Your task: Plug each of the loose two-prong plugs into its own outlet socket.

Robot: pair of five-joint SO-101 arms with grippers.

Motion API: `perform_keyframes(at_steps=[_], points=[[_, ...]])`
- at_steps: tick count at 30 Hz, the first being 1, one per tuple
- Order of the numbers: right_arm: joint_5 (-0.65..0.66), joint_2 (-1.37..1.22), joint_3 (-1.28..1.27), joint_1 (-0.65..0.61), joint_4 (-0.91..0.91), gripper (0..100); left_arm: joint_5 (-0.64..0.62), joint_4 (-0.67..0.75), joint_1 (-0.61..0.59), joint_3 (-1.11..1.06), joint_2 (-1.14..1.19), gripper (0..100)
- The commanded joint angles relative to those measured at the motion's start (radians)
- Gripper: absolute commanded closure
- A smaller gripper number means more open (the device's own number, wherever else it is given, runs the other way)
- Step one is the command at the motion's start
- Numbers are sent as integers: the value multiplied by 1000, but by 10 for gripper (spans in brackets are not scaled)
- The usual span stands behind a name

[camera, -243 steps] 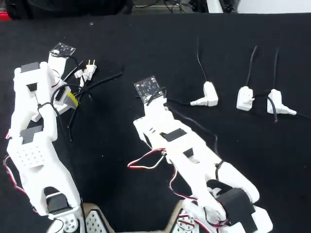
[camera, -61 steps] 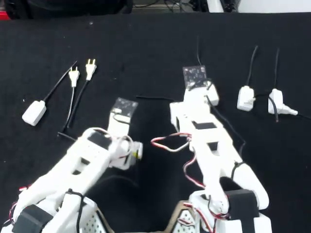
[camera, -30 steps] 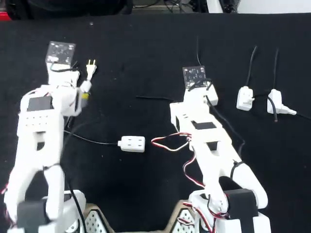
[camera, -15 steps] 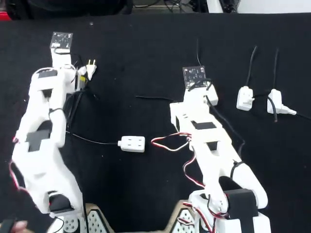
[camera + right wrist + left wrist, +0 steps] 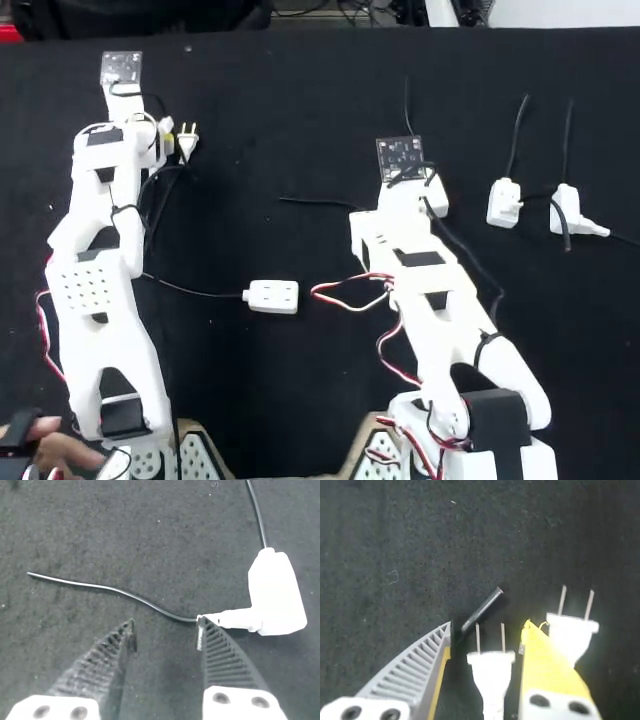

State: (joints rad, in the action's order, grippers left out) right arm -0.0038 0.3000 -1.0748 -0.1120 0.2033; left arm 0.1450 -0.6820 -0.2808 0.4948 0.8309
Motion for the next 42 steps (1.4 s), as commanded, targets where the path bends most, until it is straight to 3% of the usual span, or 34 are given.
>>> perform_keyframes(at_steps=[1,11,23,28,31,42], points=[[-5,33,45,17,-21,818,-29,-61,-10,81,3,777],[-5,33,45,17,-21,818,-31,-315,-7,222,12,777],[-3,33,45,17,-20,818,-31,-238,64,120,14,782],[-3,33,45,17,-20,818,-26,-233,68,111,14,920],[-3,33,45,17,-20,818,-29,-245,64,111,2,937],[-5,33,45,17,-18,818,-32,-628,64,352,-57,939]])
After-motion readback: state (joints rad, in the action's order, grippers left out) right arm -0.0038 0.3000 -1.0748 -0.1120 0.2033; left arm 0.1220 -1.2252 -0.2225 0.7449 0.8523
